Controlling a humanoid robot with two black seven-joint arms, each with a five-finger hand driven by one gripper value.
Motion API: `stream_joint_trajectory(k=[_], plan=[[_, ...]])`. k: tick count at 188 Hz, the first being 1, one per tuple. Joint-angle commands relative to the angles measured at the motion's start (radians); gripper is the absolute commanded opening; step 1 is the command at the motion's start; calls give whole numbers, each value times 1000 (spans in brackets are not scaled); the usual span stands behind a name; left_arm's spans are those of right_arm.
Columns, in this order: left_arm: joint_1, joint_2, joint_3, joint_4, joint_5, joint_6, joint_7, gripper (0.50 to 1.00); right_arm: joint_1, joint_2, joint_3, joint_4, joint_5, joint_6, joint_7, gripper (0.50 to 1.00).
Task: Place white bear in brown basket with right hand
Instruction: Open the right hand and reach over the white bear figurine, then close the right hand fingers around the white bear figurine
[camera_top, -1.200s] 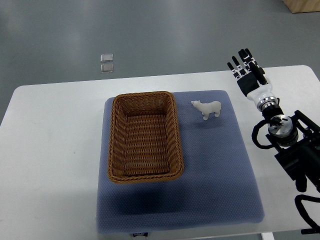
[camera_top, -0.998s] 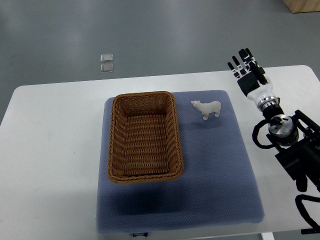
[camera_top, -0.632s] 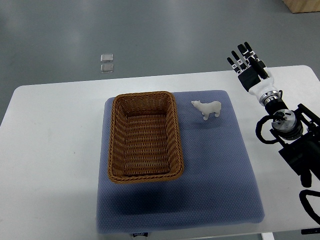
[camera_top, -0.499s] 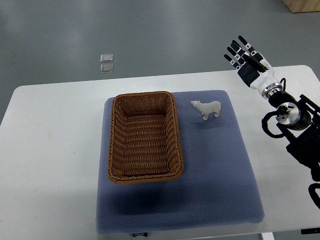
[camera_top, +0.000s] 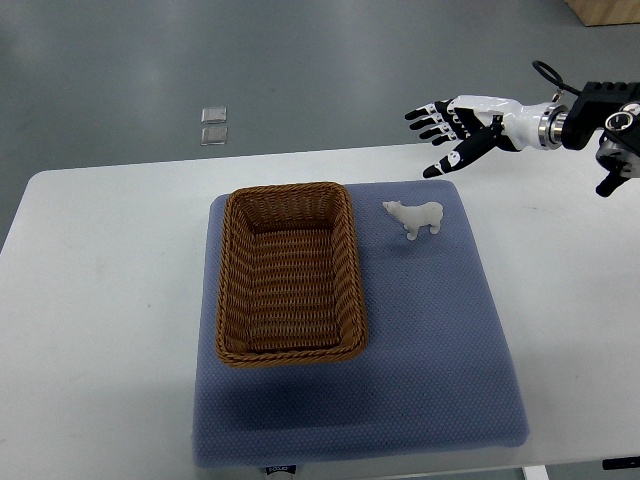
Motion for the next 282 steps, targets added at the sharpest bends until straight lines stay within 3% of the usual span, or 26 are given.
stream_joint_trajectory(k=[1, 29, 112, 148, 192, 212, 228, 244, 282], plan=[[0, 0, 0, -3, -1, 1, 0, 1000, 67, -16, -109, 45, -71, 8, -64, 928], [0, 0, 0, -3, -1, 1, 0, 1000, 108, 6, -190, 50, -73, -27, -87, 928], [0, 0, 0, -5, -1, 0, 0, 1000, -2, 100, -242, 38, -88, -214, -79, 921], [0, 0, 0, -3, -1, 1, 0, 1000, -36, 121, -242, 21, -149, -257, -78, 911], [0, 0, 0, -3, -1, 1, 0, 1000, -51, 133, -244, 11, -157, -279, -78, 860], [0, 0, 0, -3, -1, 1, 0, 1000, -56, 135, -244, 5, -157, -283, -75, 819], [0, 0, 0, -3, -1, 1, 0, 1000, -62, 135, -244, -2, -162, -286, -66, 746], [0, 0, 0, -3, -1, 1, 0, 1000, -64, 136, -244, -7, -180, -286, -64, 711], [0, 0, 0, -3, -1, 1, 0, 1000, -68, 136, -245, -12, -188, -286, -56, 539]])
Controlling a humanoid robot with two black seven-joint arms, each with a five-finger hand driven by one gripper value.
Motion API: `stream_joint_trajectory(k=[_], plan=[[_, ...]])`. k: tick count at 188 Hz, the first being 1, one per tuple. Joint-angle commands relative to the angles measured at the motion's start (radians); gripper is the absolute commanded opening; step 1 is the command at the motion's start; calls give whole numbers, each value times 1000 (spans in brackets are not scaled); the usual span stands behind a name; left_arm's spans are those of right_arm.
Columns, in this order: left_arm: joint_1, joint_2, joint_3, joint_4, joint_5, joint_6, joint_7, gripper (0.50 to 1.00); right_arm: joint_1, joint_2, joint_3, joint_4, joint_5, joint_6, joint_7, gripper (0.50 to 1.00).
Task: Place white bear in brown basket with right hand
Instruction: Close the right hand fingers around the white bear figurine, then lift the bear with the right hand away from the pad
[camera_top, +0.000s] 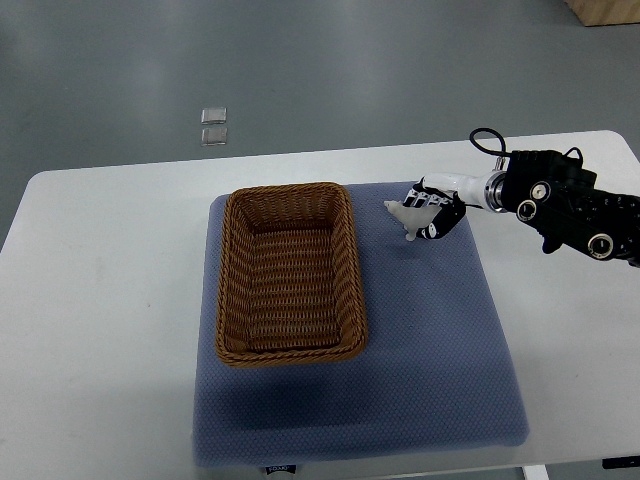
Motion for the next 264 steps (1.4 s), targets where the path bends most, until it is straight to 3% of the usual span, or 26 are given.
stream_joint_trajectory(k=[1, 17, 59, 85, 142, 175, 200, 245, 264], plan=[[0, 0, 0, 0, 0, 0, 0, 1000, 1, 0, -1, -2, -2, 0, 1, 539], [0, 0, 0, 0, 0, 0, 0, 1000, 4, -2, 1, -2, -2, 2, 1, 500], [0, 0, 0, 2, 0, 0, 0, 1000, 45, -21, 4, 13, 9, 12, 3, 500], [0, 0, 0, 2, 0, 0, 0, 1000, 114, -80, 5, 88, 23, 21, 0, 500], [0, 0, 0, -1, 0, 0, 0, 1000, 330, -207, 4, 225, 54, 118, -6, 500], [0, 0, 0, -2, 0, 0, 0, 1000, 406, -222, -2, 256, 64, 144, -9, 500], [0, 0, 0, -2, 0, -2, 0, 1000, 412, -195, -21, 277, 69, 141, -9, 500], [-2, 0, 0, -2, 0, -2, 0, 1000, 407, -11, -68, 265, 132, 121, -3, 500], [-2, 0, 2, -2, 0, -2, 0, 1000, 387, 80, -87, 234, 133, 61, 0, 500]])
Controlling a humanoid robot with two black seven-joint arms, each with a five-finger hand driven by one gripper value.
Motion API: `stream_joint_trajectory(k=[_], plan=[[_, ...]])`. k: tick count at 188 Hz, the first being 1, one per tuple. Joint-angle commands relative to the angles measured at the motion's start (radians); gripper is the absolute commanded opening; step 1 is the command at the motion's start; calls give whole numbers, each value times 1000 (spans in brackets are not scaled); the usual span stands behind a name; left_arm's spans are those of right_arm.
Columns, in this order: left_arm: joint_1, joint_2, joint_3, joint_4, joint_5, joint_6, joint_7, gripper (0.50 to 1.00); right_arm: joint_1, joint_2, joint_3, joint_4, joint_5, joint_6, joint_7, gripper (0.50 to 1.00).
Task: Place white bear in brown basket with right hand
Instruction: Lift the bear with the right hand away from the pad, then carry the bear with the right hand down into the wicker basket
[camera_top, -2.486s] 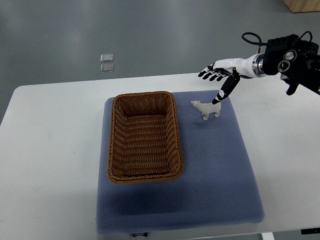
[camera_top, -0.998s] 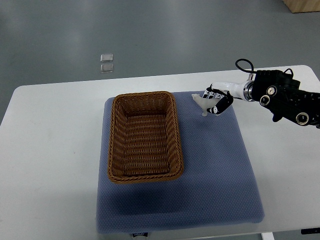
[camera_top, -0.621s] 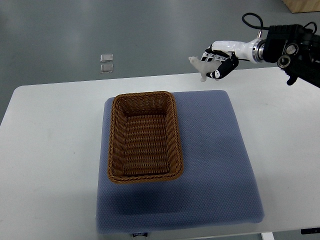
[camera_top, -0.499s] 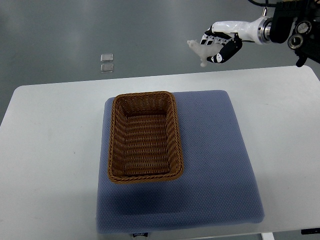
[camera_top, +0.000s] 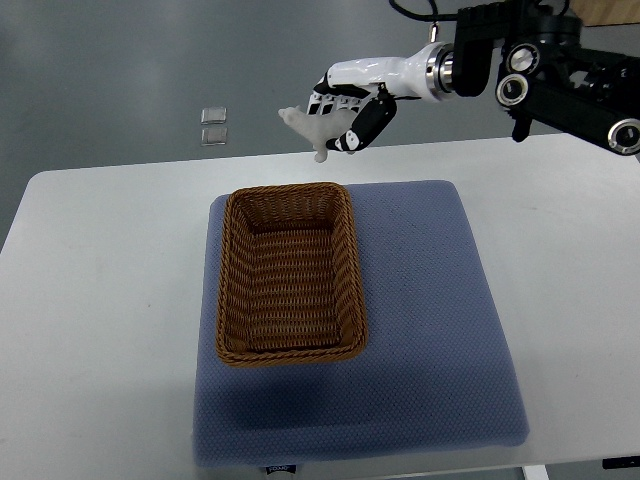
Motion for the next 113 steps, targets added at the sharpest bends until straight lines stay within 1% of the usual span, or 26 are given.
stream_joint_trajectory(k=[1, 19, 45, 63, 81, 113], plan=[[0, 0, 0, 0, 0, 0, 0, 1000, -18, 83, -18, -28, 2, -50, 3, 500], [0, 0, 0, 0, 0, 0, 0, 1000, -70, 170, -27, -76, 1, -87, 6, 500], [0, 0, -1, 0, 0, 0, 0, 1000, -134, 255, -27, -109, -5, -116, 6, 500], [0, 0, -1, 0, 0, 0, 0, 1000, -179, 296, -30, -122, -15, -150, 6, 500], [0, 0, -1, 2, 0, 2, 0, 1000, -216, 327, -34, -145, -30, -157, 7, 500], [0, 0, -1, 3, -2, 2, 0, 1000, -254, 344, -38, -155, -67, -171, 24, 500]])
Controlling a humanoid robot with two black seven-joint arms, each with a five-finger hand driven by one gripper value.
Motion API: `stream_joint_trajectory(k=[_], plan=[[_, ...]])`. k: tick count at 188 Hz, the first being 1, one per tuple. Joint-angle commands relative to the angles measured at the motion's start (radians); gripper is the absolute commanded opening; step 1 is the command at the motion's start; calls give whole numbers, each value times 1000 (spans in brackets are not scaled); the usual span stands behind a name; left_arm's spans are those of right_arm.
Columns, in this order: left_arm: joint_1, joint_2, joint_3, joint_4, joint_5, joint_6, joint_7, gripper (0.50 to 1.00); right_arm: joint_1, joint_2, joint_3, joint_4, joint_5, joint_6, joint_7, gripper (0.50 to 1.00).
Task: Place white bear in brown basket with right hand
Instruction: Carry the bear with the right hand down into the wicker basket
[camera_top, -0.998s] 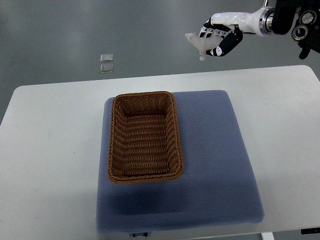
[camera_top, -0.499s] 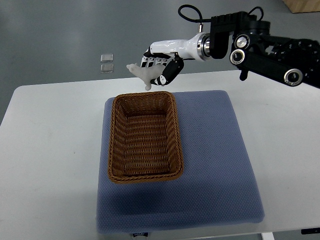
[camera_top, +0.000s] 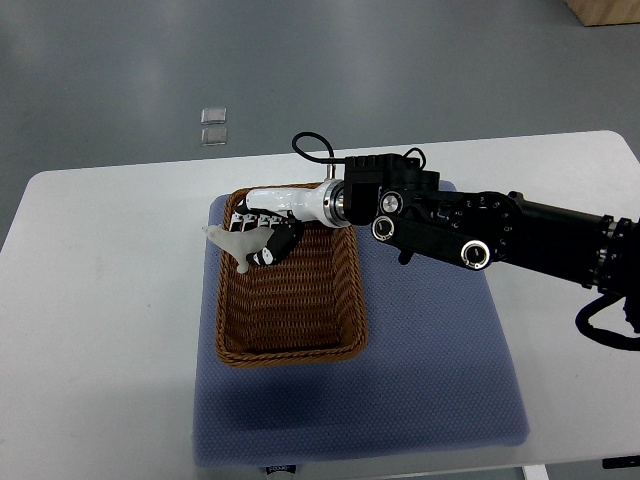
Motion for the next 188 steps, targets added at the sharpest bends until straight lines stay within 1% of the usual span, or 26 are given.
stream_joint_trajectory(k=[1, 36, 63, 85, 103, 128, 130, 131, 144, 147, 149, 150, 151, 152, 153, 154, 155, 156, 157, 158, 159, 160, 162, 179, 182, 188], plan=[[0, 0, -1, 0, -1, 0, 0, 1000, -27, 11, -3, -9, -26, -11, 10, 500], [0, 0, -1, 0, -1, 0, 0, 1000, -65, 10, -6, -11, -66, -18, 19, 500], [0, 0, 1, 0, -1, 0, 0, 1000, -65, 5, -40, -12, -85, -49, 19, 500], [0, 0, 1, 0, -1, 0, 0, 1000, -65, 2, -49, -19, -104, -51, 21, 500], [0, 0, 1, 2, -1, 0, 0, 1000, -65, 2, -71, -31, -127, -70, 42, 500], [0, 0, 1, 0, -1, 0, 0, 1000, -65, 1, -75, -32, -130, -78, 44, 500], [0, 0, 1, 0, -1, 0, 0, 1000, -65, 1, -75, -32, -130, -78, 44, 515], [0, 0, 1, 0, -1, 0, 0, 1000, -65, 1, -75, -32, -130, -78, 44, 531], [0, 0, 1, 0, -1, 0, 0, 1000, -65, -1, -75, -32, -130, -78, 44, 588], [0, 0, 1, 0, -1, 0, 0, 1000, -65, -1, -75, -32, -130, -78, 44, 615], [0, 0, 1, 0, -1, 0, 0, 1000, -65, -1, -75, -32, -130, -78, 44, 615], [0, 0, 1, 0, -1, 0, 0, 1000, -65, -1, -75, -32, -130, -78, 44, 633], [0, 0, 1, 0, -1, 0, 0, 1000, -65, -1, -75, -32, -130, -78, 44, 633], [0, 0, 1, 0, -1, 0, 0, 1000, -65, -1, -75, -32, -128, -78, 44, 658], [0, 0, 1, 0, -1, 0, 0, 1000, -65, -1, -75, -32, -128, -78, 44, 658], [0, 0, 1, 0, -1, 0, 0, 1000, -65, -2, -74, -32, -128, -78, 44, 682], [0, 0, 1, 0, -1, 0, 0, 1000, -65, -3, -74, -32, -128, -78, 44, 682], [0, 0, 1, 0, -1, 0, -2, 1000, -65, -3, -74, -32, -130, -78, 44, 703], [0, 0, 1, 0, -1, 0, -2, 1000, -65, -3, -74, -32, -130, -78, 44, 703], [0, 0, 1, 0, -1, 0, 0, 1000, -65, -3, -74, -32, -128, -78, 44, 723], [0, 0, 1, 0, -1, 0, 0, 1000, -65, -3, -74, -32, -128, -78, 44, 723], [0, 0, 1, 0, -1, 0, 0, 1000, -65, -3, -74, -32, -128, -78, 44, 741], [0, 0, 1, 0, -1, 0, 0, 1000, -65, -4, -74, -32, -128, -78, 44, 754], [0, 0, 1, 0, -1, 0, 0, 1000, -65, -6, -74, -32, -128, -78, 44, 805], [0, 0, -1, 2, -1, 0, 0, 1000, -65, -6, -74, -32, -128, -78, 44, 823], [0, 0, -1, 2, -1, 0, 0, 1000, -63, -6, -74, -32, -128, -77, 44, 829]])
